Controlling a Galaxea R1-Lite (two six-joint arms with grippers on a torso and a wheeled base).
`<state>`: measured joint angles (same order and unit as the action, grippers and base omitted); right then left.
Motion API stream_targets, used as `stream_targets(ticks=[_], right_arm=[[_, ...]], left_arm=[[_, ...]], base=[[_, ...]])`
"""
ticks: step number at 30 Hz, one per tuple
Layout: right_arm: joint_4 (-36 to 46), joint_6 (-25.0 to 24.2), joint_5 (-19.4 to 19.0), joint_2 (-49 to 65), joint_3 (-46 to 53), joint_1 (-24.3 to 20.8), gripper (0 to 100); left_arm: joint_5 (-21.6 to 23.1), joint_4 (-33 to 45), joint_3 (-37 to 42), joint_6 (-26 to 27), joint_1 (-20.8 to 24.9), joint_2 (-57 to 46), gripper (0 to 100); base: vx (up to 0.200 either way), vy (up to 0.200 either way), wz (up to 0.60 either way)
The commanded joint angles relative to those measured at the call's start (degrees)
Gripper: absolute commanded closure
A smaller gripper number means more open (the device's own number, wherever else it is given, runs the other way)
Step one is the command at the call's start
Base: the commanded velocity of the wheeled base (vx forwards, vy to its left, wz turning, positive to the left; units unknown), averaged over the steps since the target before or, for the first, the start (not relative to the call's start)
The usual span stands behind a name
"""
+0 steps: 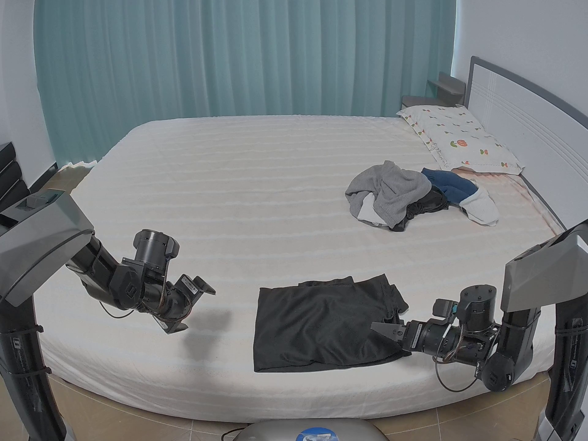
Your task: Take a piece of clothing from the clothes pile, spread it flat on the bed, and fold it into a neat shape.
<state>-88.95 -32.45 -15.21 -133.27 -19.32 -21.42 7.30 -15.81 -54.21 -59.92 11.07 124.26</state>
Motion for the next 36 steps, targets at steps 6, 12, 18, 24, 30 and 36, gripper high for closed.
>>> stream_targets(ticks=[6,12,18,24,30,36], right_arm=[[2.29,1.16,0.18,-3.93,-2.12,-0.55,100],[2.21,2.92,0.27,-3.05,1.22,0.50,100],[-0.52,4.68,0.27,-2.44,5.52,1.73,100],[-0.52,4.77,0.27,-3.14,5.96,2.26,100],[-0.61,7.14,-0.08,-4.28,6.67,3.66,0],[-0.61,7.14,-3.77,0.90,5.52,6.83,0]], left_arm=[[-0.01,-0.01,0.07,-0.02,0.01,0.11,0],[-0.01,-0.01,0.07,-0.02,0.09,0.11,0],[0.26,-0.10,0.16,-0.02,0.09,0.11,0],[0.26,-0.01,0.25,-0.02,0.09,0.02,0],[-0.01,-0.10,0.16,-0.02,0.01,0.02,0],[0.08,-0.01,0.16,-0.64,-0.08,-0.42,0]], base=[[0.000,0.000,0.00],[0.000,0.000,0.00],[0.000,0.000,0.00],[0.000,0.000,0.00],[0.000,0.000,0.00],[0.000,0.000,0.00]])
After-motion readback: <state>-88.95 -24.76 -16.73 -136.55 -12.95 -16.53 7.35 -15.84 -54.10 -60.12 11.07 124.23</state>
